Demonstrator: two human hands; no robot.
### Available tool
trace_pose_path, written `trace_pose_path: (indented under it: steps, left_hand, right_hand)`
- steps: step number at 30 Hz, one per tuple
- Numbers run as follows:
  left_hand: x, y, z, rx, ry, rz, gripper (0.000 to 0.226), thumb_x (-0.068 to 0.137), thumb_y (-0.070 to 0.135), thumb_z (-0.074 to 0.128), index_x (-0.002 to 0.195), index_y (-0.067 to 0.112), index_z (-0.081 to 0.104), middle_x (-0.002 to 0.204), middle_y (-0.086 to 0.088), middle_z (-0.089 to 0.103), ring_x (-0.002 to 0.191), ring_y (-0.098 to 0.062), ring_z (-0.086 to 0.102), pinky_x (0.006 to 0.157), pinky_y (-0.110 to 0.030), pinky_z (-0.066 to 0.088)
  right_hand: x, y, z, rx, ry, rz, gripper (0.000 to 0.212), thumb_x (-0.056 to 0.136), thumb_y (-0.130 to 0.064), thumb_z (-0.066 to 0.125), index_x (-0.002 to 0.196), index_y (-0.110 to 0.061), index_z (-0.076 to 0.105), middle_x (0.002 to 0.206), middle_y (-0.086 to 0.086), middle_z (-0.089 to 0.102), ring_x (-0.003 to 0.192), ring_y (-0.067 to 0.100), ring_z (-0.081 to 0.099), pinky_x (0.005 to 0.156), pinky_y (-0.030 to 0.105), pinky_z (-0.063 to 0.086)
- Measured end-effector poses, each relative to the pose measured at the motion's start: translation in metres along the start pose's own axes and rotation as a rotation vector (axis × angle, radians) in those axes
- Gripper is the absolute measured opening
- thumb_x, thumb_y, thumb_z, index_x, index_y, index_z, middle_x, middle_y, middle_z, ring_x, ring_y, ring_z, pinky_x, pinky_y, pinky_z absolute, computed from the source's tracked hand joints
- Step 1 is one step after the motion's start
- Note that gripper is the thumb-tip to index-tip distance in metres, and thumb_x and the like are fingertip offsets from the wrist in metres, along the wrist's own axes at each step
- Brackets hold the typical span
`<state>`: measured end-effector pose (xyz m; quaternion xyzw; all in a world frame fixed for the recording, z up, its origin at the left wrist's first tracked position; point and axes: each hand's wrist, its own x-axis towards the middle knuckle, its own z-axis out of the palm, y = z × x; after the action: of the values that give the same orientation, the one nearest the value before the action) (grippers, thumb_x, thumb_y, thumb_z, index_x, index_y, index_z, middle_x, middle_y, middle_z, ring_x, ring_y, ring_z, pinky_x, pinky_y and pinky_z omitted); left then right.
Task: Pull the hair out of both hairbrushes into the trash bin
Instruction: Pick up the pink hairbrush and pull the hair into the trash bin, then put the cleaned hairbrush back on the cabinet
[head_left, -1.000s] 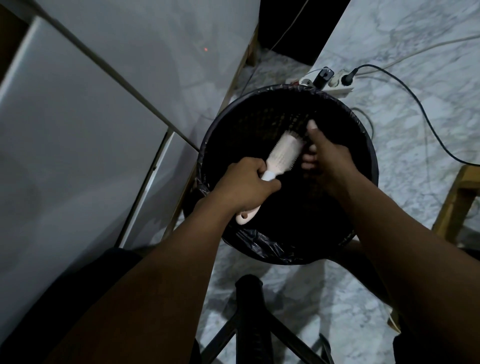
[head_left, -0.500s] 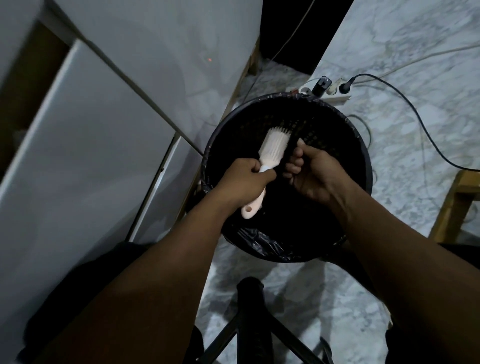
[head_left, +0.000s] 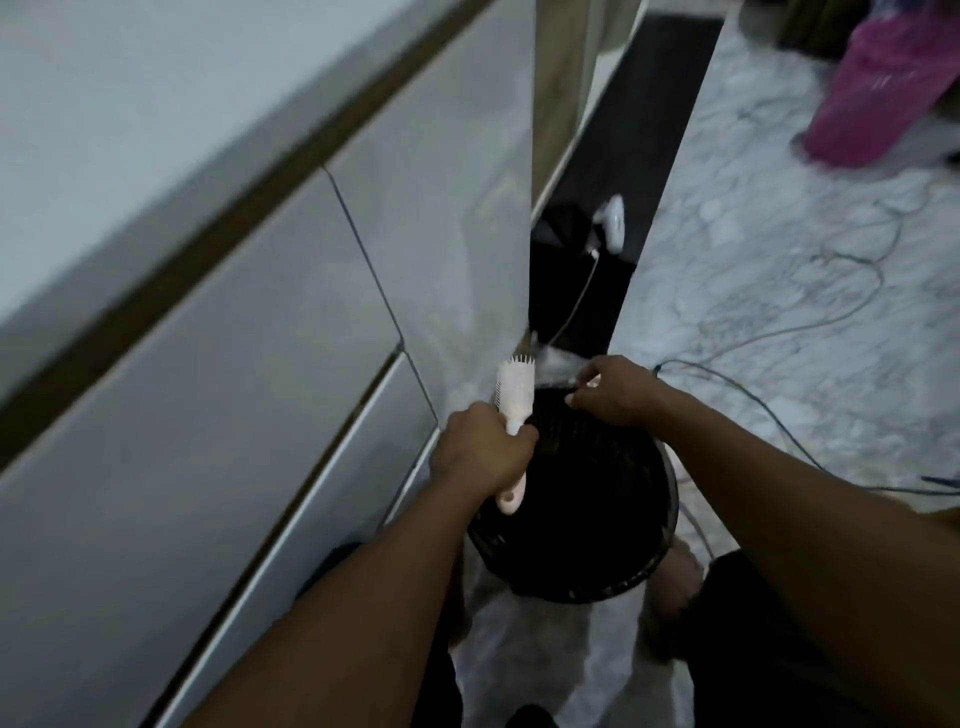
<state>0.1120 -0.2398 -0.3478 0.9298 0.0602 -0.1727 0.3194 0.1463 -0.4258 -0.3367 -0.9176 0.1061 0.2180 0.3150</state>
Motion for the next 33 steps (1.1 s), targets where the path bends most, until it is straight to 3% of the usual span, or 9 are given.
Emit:
trace_pose_path:
  steps: [3, 5, 7, 10, 15, 18, 24, 33]
  left_hand:
    - [-0.033, 0.035, -0.056, 0.053, 0.123, 0.095, 0.039, 0.083, 0.052, 0.063, 0.08, 0.013, 0.065, 0.085, -0.007, 0.068, 0.085, -0.029, 0.071, 0.063, -0.028, 0.043]
    - [-0.058, 0.058, -0.095, 0.074, 0.239, 0.163, 0.041, 0.082, 0.051, 0.062, 0.09, 0.012, 0.069, 0.091, -0.008, 0.07, 0.087, -0.03, 0.071, 0.063, -0.029, 0.046]
    - [-0.087, 0.077, -0.137, 0.085, 0.336, 0.213, 0.038, 0.082, 0.049, 0.062, 0.091, 0.012, 0.068, 0.09, -0.007, 0.07, 0.083, -0.03, 0.07, 0.062, -0.03, 0.048]
    - [-0.13, 0.093, -0.197, 0.09, 0.485, 0.278, 0.032, 0.082, 0.046, 0.059, 0.087, 0.014, 0.065, 0.084, -0.003, 0.07, 0.076, -0.025, 0.068, 0.06, -0.03, 0.051]
    - [-0.191, 0.074, -0.29, 0.168, 0.758, 0.223, 0.04, 0.083, 0.052, 0.059, 0.102, 0.018, 0.064, 0.091, 0.001, 0.065, 0.079, -0.025, 0.061, 0.058, -0.029, 0.04]
    - [-0.219, 0.038, -0.337, 0.206, 0.851, 0.13, 0.035, 0.083, 0.05, 0.058, 0.1, 0.02, 0.059, 0.089, 0.002, 0.063, 0.079, -0.024, 0.062, 0.062, -0.03, 0.044]
    - [-0.257, -0.057, -0.395, 0.224, 0.921, -0.098, 0.035, 0.08, 0.05, 0.054, 0.094, 0.019, 0.06, 0.084, 0.003, 0.063, 0.077, -0.023, 0.064, 0.061, -0.031, 0.045]
    - [-0.252, -0.125, -0.388, 0.3, 0.79, -0.272, 0.031, 0.085, 0.051, 0.053, 0.095, 0.022, 0.054, 0.093, 0.002, 0.061, 0.084, -0.023, 0.062, 0.07, -0.031, 0.045]
  right_hand:
    - [-0.041, -0.048, -0.052, 0.003, 0.092, -0.122, 0.018, 0.088, -0.024, 0.069, 0.081, -0.008, 0.063, 0.079, 0.011, 0.057, 0.085, 0.031, 0.059, 0.063, 0.032, 0.043]
    - [-0.071, -0.081, -0.082, 0.014, 0.146, -0.184, 0.022, 0.088, -0.027, 0.069, 0.094, -0.006, 0.065, 0.09, 0.016, 0.062, 0.088, 0.031, 0.063, 0.072, 0.036, 0.048]
    - [-0.104, -0.114, -0.106, 0.032, 0.213, -0.269, 0.019, 0.087, -0.035, 0.07, 0.093, -0.02, 0.059, 0.092, 0.003, 0.058, 0.085, 0.019, 0.059, 0.073, 0.032, 0.048]
    - [-0.153, -0.168, -0.127, 0.098, 0.312, -0.385, 0.039, 0.089, -0.036, 0.068, 0.123, -0.02, 0.056, 0.115, 0.002, 0.058, 0.105, 0.023, 0.061, 0.083, 0.033, 0.048]
    - [-0.222, -0.261, -0.124, 0.099, 0.362, -0.598, 0.041, 0.089, -0.034, 0.068, 0.125, -0.018, 0.058, 0.126, 0.004, 0.061, 0.109, 0.023, 0.06, 0.087, 0.033, 0.047]
    - [-0.249, -0.311, -0.106, 0.097, 0.329, -0.691, 0.04, 0.09, -0.035, 0.067, 0.126, -0.018, 0.058, 0.13, 0.004, 0.059, 0.116, 0.025, 0.058, 0.094, 0.035, 0.046]
    - [-0.269, -0.39, -0.049, 0.002, 0.245, -0.783, 0.041, 0.091, -0.035, 0.064, 0.128, -0.018, 0.056, 0.134, 0.006, 0.054, 0.109, 0.021, 0.054, 0.086, 0.028, 0.039]
    - [-0.241, -0.419, 0.047, -0.236, 0.246, -0.72, 0.055, 0.09, -0.051, 0.056, 0.132, -0.017, 0.048, 0.13, 0.008, 0.054, 0.118, 0.029, 0.056, 0.094, 0.039, 0.046]
